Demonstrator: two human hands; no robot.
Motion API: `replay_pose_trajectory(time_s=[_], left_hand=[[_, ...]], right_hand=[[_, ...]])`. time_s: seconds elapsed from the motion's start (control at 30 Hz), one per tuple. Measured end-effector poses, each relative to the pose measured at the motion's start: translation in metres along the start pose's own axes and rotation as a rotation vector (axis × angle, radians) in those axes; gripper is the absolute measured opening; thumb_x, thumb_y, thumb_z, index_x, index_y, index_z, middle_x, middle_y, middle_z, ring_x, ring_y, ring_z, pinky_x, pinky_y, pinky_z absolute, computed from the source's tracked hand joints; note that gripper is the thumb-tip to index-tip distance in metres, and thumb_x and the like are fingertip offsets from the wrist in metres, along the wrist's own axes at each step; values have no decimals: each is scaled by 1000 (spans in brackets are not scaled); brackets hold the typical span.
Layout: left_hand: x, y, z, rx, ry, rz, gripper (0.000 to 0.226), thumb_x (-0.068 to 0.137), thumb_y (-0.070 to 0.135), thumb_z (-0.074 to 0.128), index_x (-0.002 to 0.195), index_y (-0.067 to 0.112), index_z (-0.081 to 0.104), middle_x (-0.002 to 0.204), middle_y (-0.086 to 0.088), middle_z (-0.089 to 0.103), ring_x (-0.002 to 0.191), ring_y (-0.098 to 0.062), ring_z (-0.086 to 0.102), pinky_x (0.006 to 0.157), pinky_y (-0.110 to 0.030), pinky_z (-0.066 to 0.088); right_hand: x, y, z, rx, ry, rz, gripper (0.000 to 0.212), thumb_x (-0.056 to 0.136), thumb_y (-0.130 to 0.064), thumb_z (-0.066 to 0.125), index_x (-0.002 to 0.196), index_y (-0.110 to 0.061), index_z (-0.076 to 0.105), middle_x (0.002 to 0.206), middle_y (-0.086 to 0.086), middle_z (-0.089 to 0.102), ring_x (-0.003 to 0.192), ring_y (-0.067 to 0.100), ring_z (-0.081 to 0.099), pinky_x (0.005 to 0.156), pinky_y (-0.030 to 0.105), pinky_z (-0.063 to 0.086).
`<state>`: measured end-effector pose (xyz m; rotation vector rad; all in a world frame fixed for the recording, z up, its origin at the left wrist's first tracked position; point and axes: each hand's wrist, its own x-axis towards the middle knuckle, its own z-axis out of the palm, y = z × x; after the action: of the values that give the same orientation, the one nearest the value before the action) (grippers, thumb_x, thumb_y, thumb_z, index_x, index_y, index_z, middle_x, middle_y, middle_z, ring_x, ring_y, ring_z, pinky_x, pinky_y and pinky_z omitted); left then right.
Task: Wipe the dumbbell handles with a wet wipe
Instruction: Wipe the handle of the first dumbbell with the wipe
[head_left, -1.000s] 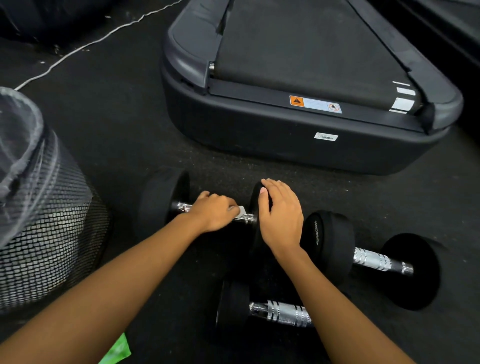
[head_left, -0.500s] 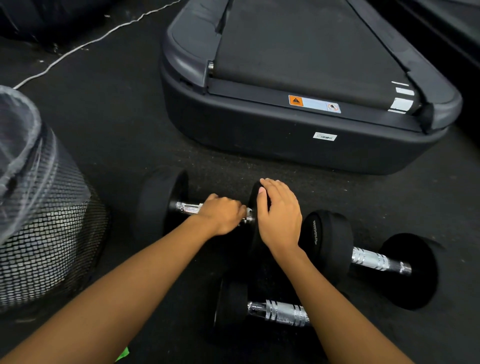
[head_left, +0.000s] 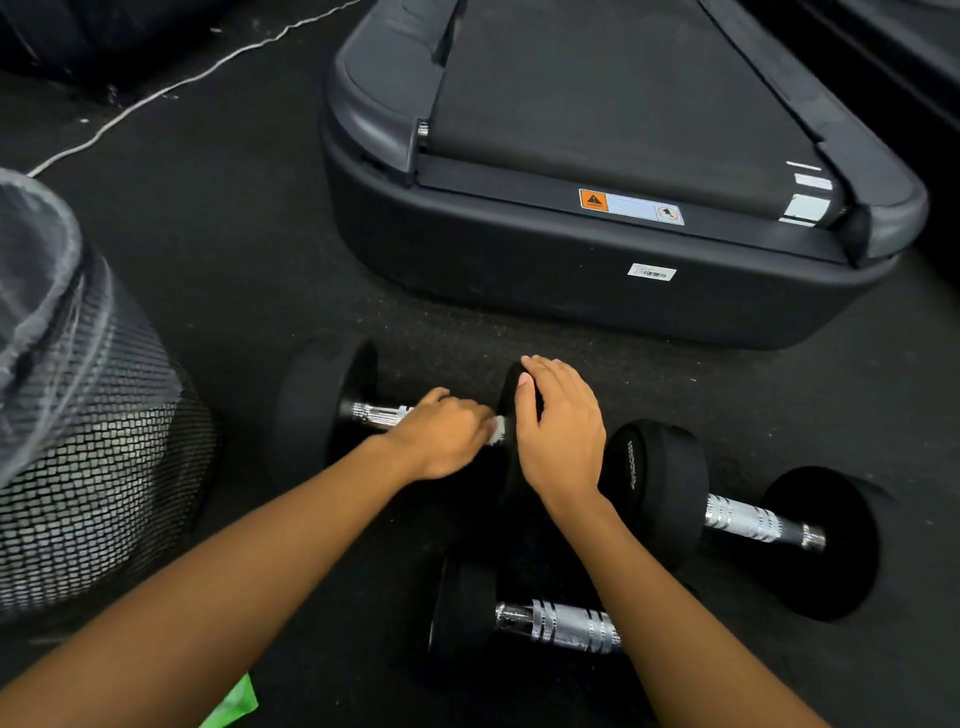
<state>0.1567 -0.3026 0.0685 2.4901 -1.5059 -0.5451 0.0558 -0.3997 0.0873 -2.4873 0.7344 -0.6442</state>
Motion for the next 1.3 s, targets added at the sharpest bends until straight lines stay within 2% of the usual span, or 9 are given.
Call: replay_pose_trajectory(time_s=[0.13, 0.27, 0.37, 0.57, 0.7, 0.9, 1.0, 1.17, 1.3], left_hand=[[-16, -10, 4, -35, 131, 125, 40, 95, 34, 46, 131, 17, 48, 128, 3, 54, 121, -12, 45, 110, -27, 13], [-16, 0, 11, 49, 314, 162, 34, 77, 20, 69, 107, 6, 59, 104, -9, 61, 99, -26, 56, 94, -30, 33], [-16, 2, 9, 78, 375, 209, 33, 62, 12, 77, 89, 8, 59, 88, -7, 61, 81, -25, 59, 83, -29, 32], [-30, -20, 7, 43, 376, 177, 30, 69, 16, 75, 93, 11, 58, 97, -3, 60, 88, -19, 56, 85, -24, 37], [-27, -12, 4, 62, 368, 163, 32, 69, 17, 76, 94, 10, 58, 95, -4, 59, 86, -21, 56, 83, -23, 28], [-25, -15, -3, -4, 213, 128, 37, 88, 26, 59, 122, 15, 50, 122, 2, 53, 112, -10, 46, 91, -15, 27], [-28, -21, -9, -132, 109, 37, 39, 92, 30, 53, 130, 20, 49, 126, 4, 54, 118, -10, 46, 98, -23, 34], [-15, -17, -13, -119, 3, -197, 34, 93, 40, 38, 102, 19, 63, 97, -3, 63, 90, -21, 58, 77, -36, 47], [-1, 0, -8, -28, -13, -189, 42, 98, 36, 29, 100, 9, 61, 103, -12, 63, 95, -28, 58, 81, -36, 44]], right_hand=[[-1, 0, 0, -8, 5, 2, 43, 94, -32, 35, 125, -13, 59, 128, 1, 59, 128, 15, 45, 110, 31, 29], [-1, 0, 0, -8, 5, -4, 38, 96, -28, 39, 125, -13, 59, 128, 1, 59, 128, 15, 45, 110, 31, 30], [1, 2, -1, -11, -3, -4, 36, 97, -27, 40, 125, -13, 58, 129, 1, 59, 129, 15, 44, 111, 31, 29], [0, 1, 0, 1, 11, 0, 43, 94, -32, 35, 124, -14, 59, 128, 0, 60, 128, 15, 45, 110, 30, 29], [0, 1, 1, 10, 16, -3, 39, 95, -30, 39, 123, -13, 60, 127, 1, 60, 127, 15, 46, 110, 33, 32], [2, 1, 0, 10, 8, 7, 39, 95, -31, 38, 124, -14, 59, 128, 0, 59, 128, 15, 44, 110, 32, 30], [0, 1, 0, 18, 15, 2, 42, 94, -32, 36, 123, -14, 60, 127, 0, 60, 127, 15, 45, 110, 32, 31], [0, 0, 1, 17, 18, 0, 43, 93, -33, 36, 123, -14, 60, 127, 0, 60, 127, 15, 45, 110, 32, 32], [0, 0, 0, 14, 22, -4, 43, 93, -32, 36, 123, -14, 60, 127, 0, 60, 127, 15, 46, 110, 32, 32]])
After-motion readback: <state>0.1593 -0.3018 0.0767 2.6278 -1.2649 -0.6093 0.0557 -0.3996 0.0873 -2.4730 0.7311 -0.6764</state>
